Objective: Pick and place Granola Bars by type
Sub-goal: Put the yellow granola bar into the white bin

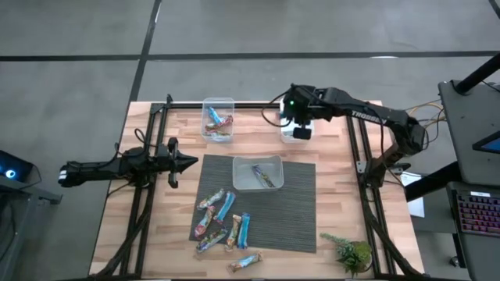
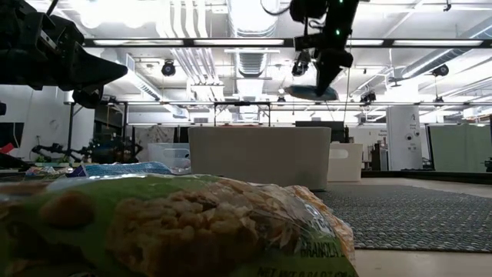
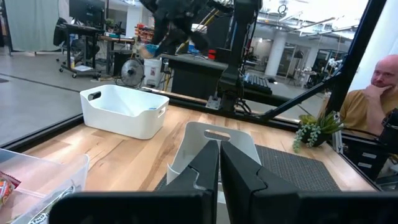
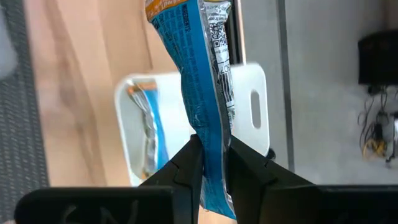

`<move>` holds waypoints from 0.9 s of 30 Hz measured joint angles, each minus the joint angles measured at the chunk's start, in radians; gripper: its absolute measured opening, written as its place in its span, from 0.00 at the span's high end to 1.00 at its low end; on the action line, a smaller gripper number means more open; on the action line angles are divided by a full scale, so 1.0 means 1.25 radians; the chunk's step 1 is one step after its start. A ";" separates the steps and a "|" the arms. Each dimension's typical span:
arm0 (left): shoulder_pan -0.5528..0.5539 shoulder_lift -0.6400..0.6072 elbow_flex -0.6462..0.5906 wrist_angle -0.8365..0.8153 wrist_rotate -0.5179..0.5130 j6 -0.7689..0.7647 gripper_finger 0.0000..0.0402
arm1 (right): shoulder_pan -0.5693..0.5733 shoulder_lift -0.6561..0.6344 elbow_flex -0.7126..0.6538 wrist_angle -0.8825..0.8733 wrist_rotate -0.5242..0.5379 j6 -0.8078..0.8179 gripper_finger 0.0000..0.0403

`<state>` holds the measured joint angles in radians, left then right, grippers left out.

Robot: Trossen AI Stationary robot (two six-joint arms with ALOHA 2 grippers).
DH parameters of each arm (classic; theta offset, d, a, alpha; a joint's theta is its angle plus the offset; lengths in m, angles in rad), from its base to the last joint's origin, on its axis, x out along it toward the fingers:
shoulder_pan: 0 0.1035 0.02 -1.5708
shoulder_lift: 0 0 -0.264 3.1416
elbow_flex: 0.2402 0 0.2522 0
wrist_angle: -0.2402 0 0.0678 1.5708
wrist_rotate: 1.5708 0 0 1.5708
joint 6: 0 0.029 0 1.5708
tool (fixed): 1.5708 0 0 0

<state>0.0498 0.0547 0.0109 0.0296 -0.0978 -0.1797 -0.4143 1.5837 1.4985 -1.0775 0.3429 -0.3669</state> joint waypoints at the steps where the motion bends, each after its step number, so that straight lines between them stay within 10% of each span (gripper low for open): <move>1: 0.000 0.000 0.000 0.000 0.000 0.000 1.00 | -0.011 0.000 -0.006 0.000 0.000 -0.001 0.87; 27: 0.000 0.000 0.000 0.000 0.000 0.000 1.00 | -0.105 0.001 -0.138 0.083 -0.002 -0.029 0.87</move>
<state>0.0498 0.0547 0.0109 0.0294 -0.0977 -0.1799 -0.5453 1.5852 1.3254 -0.9743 0.3405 -0.4035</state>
